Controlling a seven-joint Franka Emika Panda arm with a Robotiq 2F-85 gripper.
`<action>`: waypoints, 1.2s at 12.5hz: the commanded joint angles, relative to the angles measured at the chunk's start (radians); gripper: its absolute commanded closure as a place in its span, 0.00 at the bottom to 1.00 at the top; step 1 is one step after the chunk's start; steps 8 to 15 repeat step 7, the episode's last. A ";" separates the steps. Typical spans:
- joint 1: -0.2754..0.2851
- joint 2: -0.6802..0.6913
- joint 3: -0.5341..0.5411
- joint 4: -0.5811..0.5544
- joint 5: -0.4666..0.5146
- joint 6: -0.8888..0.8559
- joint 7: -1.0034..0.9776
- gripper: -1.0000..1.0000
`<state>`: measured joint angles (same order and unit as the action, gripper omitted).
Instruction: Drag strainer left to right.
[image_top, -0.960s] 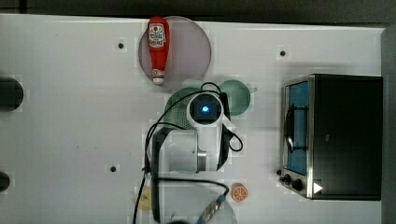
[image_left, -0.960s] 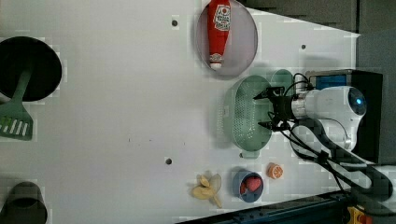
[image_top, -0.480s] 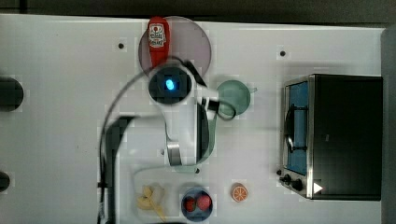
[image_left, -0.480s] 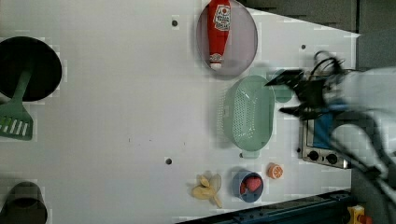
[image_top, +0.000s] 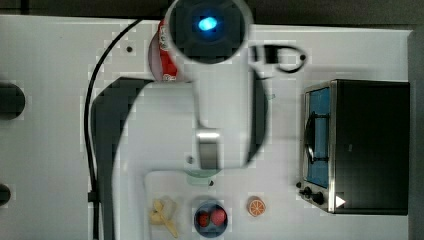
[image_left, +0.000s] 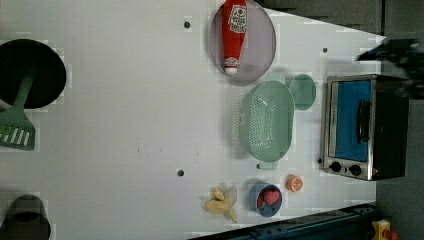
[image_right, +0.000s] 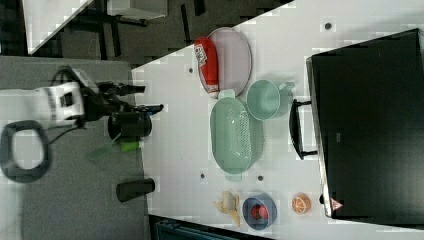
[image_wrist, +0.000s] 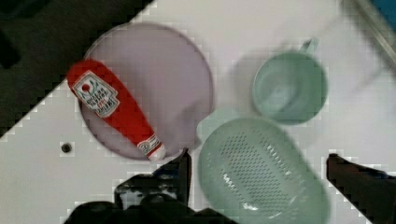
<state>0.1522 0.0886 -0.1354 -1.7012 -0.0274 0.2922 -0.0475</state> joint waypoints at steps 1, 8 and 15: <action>-0.036 -0.023 -0.014 0.080 -0.009 -0.149 -0.142 0.00; -0.036 -0.030 -0.021 0.113 -0.005 -0.252 -0.144 0.00; -0.036 -0.030 -0.021 0.113 -0.005 -0.252 -0.144 0.00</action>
